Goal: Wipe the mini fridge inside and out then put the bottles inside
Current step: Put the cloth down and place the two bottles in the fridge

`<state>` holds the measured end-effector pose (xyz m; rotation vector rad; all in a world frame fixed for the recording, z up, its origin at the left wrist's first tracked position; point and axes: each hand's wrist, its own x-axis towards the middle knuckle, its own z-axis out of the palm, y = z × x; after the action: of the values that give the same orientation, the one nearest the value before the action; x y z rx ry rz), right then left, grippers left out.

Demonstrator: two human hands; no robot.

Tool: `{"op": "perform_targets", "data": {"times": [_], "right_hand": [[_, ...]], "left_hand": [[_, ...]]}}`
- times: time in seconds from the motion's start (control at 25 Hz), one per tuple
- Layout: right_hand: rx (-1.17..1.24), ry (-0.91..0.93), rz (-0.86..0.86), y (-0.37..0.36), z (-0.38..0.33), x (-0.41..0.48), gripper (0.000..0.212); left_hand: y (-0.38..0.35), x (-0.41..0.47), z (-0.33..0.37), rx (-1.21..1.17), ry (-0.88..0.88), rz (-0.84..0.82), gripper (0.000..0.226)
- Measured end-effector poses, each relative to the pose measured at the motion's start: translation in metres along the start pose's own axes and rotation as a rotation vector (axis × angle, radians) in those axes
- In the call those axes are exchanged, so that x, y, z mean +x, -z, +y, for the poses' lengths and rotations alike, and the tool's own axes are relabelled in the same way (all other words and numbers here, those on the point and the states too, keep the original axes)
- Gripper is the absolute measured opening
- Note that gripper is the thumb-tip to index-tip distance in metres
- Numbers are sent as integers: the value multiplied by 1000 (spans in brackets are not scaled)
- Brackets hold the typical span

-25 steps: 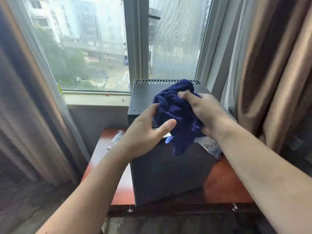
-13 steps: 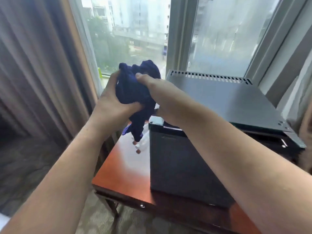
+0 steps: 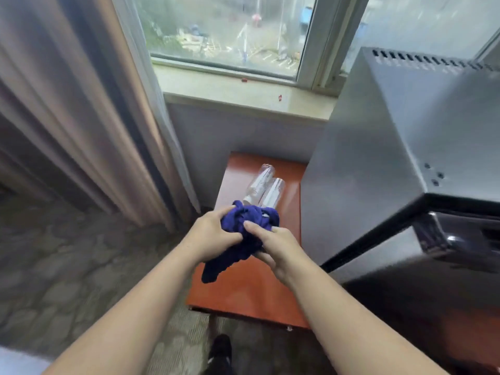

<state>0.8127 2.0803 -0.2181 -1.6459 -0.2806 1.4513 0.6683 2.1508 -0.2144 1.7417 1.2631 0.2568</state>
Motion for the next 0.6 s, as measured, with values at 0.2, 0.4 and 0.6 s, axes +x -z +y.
{"op": "perform_targets", "data": {"times": [0.2,0.4,0.6], "right_hand": [[-134,-109,399,-2,54,66,55],[-504,-22,514,10,46,118,43],[-768,125,302,1,42,178,47]], "left_hand": [[-32,64,-65,74,85,-192,51],[-47,122,-108,225,162,-422,65],[-57,186,-93,319,-31,-94,35]]}}
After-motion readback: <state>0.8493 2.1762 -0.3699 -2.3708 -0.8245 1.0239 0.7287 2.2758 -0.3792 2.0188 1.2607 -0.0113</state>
